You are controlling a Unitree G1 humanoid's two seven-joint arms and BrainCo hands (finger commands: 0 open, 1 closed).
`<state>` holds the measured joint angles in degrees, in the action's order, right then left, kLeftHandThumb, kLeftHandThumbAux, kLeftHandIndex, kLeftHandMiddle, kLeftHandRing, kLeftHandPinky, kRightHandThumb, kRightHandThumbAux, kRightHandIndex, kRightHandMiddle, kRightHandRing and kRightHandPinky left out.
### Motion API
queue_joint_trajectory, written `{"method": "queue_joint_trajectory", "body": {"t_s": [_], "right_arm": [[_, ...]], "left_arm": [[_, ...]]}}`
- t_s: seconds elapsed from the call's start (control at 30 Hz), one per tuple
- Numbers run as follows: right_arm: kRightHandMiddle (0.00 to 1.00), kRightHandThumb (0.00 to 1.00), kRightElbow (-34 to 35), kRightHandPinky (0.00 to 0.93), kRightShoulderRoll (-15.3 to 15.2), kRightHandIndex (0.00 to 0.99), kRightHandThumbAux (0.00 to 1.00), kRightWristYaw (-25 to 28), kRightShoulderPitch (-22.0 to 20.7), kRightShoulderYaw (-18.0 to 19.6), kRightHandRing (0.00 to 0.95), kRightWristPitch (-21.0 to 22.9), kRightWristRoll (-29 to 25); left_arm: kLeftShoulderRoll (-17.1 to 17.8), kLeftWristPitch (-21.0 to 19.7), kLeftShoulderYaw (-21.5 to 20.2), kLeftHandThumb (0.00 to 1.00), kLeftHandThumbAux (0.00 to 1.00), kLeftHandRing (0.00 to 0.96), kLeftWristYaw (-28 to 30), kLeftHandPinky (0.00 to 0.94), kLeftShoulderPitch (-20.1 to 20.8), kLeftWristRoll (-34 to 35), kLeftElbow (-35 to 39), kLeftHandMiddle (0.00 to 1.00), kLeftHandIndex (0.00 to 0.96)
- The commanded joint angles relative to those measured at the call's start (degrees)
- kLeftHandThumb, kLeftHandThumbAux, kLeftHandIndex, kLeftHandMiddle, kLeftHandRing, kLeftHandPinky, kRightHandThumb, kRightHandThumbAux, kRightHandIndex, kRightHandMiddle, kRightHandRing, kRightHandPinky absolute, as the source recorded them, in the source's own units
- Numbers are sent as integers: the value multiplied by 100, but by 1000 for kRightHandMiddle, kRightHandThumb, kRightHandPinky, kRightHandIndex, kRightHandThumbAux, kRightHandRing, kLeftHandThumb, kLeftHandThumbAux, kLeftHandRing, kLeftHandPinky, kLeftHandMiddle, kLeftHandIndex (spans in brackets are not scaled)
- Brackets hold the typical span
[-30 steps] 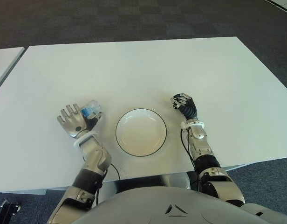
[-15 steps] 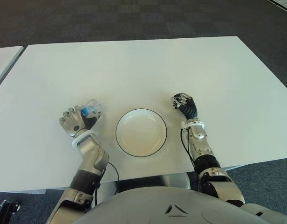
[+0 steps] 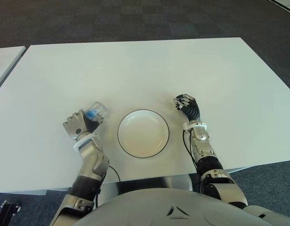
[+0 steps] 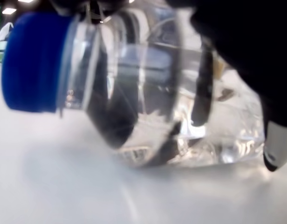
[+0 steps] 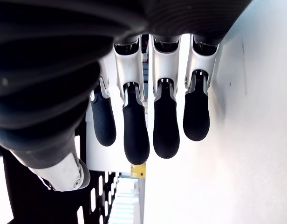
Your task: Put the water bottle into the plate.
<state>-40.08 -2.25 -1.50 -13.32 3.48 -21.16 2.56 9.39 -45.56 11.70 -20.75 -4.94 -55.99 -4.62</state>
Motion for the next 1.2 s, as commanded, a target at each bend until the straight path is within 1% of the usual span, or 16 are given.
{"method": "queue_joint_trajectory", "body": {"t_s": [0.03,0.17,0.57,0.77,1.2], "right_arm": [[613,707,-254,585,38,432,728,-17,241,24,594,413,-64],[613,708,-266,584,42,432,728,-20,231,45,592,433,-83],[618,708,-307,593,20,433,728,17,220,38,598,356,-71],[619,708,-301,592,34,433,728,6,218,52,598,387,-86],[617,708,-302,590,45,433,728,-3,209,74,595,425,-107]], "left_arm": [[-49,18,-2,731,685,760,199,807,-156,269,-98,734,439],[-27,68,2,733,686,781,265,831,-169,326,-41,757,441],[79,233,30,739,693,817,440,842,-189,471,15,809,445],[106,328,12,740,695,837,476,845,-204,548,44,838,444],[154,482,-6,743,696,850,499,844,-225,680,78,860,444]]}}
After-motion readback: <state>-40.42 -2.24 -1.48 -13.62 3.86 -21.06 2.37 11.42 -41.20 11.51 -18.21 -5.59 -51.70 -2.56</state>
